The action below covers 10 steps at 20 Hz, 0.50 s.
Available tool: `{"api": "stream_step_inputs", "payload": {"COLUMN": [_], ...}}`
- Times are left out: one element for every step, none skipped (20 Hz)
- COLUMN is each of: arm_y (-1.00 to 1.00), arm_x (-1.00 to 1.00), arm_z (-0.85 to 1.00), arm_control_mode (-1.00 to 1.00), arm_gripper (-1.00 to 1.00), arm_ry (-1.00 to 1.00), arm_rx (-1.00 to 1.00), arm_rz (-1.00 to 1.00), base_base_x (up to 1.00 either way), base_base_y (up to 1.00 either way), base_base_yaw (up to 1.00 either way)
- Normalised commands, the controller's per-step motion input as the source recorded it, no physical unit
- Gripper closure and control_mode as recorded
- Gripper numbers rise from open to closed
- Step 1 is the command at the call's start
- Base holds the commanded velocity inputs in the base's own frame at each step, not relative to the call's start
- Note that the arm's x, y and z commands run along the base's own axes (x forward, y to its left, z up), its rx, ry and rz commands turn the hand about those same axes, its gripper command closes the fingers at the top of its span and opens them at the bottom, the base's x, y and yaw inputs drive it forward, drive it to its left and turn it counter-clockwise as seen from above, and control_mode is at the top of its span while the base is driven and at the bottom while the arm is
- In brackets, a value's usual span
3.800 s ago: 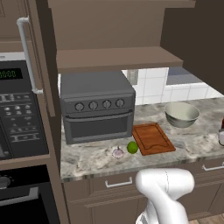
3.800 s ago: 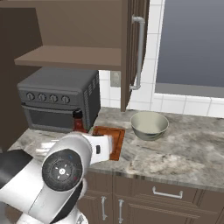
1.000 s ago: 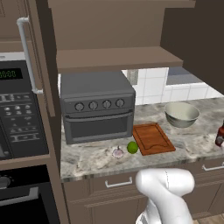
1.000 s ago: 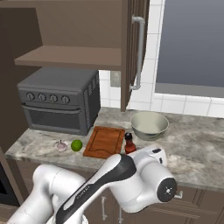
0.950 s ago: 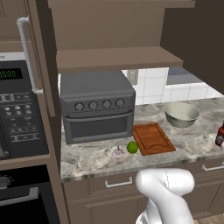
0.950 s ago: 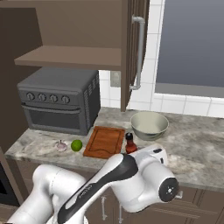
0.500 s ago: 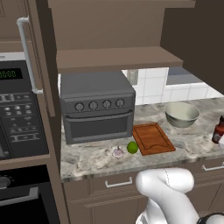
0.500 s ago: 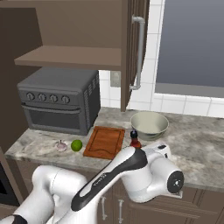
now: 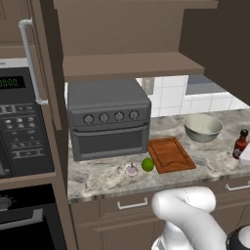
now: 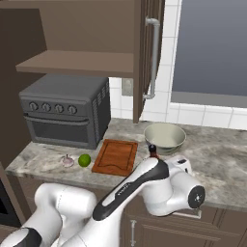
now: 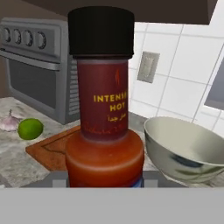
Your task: Open the cabinet. Place the bowl and condiment on the counter. Then place the lime and garlic on the cutting board.
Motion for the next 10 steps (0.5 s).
{"api": "stream_step_inputs", "payload": {"arm_y": [-0.39,-0.38,-0.36,-0.31,-0.29,-0.23,-0.2,-0.13,-0.11,-0.09], "arm_x": [0.1,0.11,0.14,0.15,0.15,0.16,0.19,0.23,0.22,0.23], "arm_z": [-0.26,-0.28,-0.27,-0.26,-0.25,-0.25,-0.24,-0.24,-0.23,-0.27], "arm_control_mode": [-1.0,-1.0,-1.0,-1.0,-1.0,-1.0,-1.0,-1.0,-1.0,-1.0], "arm_gripper": [1.0,1.0,1.0,1.0,1.0,1.0,1.0,1.0,1.0,1.0], "arm_ry": [0.0,0.0,0.0,0.0,0.0,0.0,0.0,0.0,0.0,0.0], "arm_rx": [0.0,0.0,0.0,0.0,0.0,0.0,0.0,0.0,0.0,0.0], "arm_rz": [0.02,0.02,0.02,0.01,0.01,0.01,0.0,0.0,0.0,0.0], "base_base_x": [0.0,0.0,0.0,0.0,0.0,0.0,0.0,0.0,0.0,0.0], "base_base_y": [0.0,0.0,0.0,0.0,0.0,0.0,0.0,0.0,0.0,0.0], "base_base_yaw": [0.0,0.0,0.0,0.0,0.0,0.0,0.0,0.0,0.0,0.0]}}
